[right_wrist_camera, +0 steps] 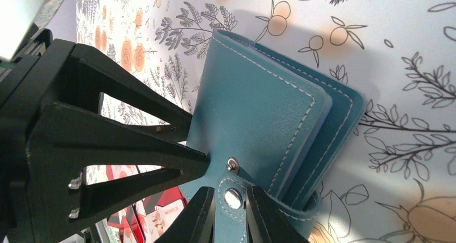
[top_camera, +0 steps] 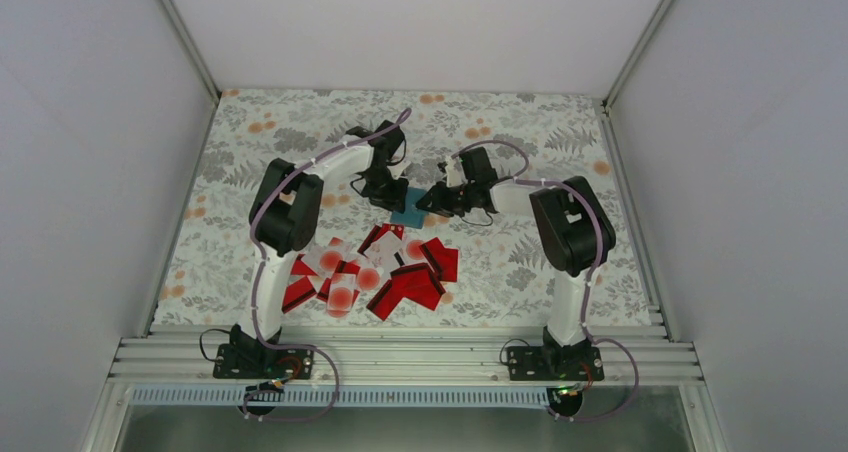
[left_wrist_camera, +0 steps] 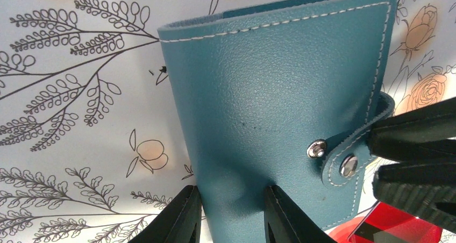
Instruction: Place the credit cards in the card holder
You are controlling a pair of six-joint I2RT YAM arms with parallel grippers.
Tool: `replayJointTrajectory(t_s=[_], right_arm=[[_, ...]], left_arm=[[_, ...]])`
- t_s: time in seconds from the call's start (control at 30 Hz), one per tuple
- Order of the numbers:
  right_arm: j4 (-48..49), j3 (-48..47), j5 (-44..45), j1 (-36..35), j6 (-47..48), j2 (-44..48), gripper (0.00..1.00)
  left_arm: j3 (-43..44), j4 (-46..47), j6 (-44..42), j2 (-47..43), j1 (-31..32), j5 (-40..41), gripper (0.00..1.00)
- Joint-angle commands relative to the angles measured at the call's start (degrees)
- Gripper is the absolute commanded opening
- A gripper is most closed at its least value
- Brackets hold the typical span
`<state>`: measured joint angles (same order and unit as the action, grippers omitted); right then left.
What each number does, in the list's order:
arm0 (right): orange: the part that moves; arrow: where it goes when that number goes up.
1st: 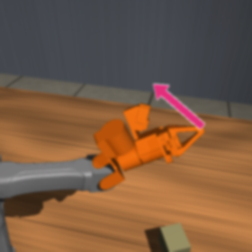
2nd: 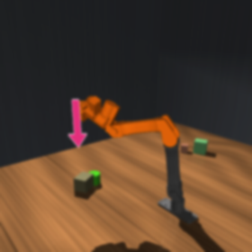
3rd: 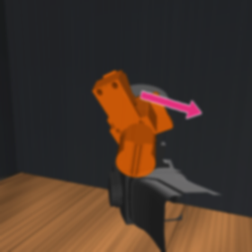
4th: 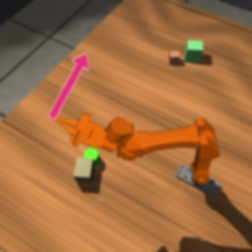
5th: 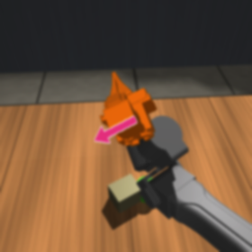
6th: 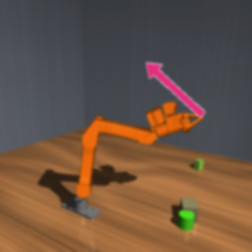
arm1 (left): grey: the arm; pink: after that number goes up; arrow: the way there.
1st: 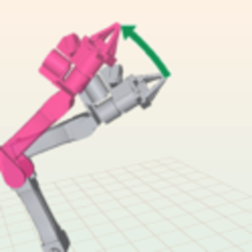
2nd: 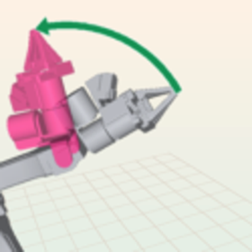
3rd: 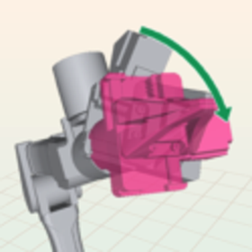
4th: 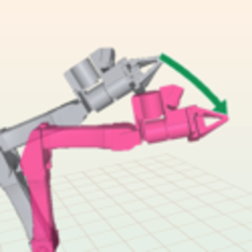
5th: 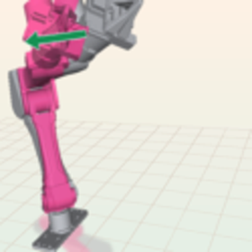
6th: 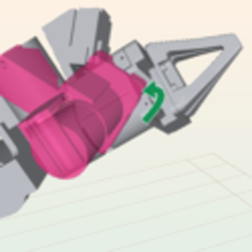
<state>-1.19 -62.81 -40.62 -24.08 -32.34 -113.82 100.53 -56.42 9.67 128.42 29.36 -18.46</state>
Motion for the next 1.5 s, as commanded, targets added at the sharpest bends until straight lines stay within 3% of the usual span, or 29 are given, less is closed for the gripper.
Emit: replayJointTrajectory(t_s=[0.0, 1.47], right_arm=[[-3.5, 1.0, 1.2, -0.1, 0.9, 3.1, 0.16], [1.3, -4.4, -0.2, -1.2, -3.1, -4.7, 0.14]], left_arm=[[-0.6, 1.3, 0.3, 4.4, 1.3, 1.0, 0.31], [1.6, -0.2, 0.1, 5.5, 2.3, 0.6, 0.31]])
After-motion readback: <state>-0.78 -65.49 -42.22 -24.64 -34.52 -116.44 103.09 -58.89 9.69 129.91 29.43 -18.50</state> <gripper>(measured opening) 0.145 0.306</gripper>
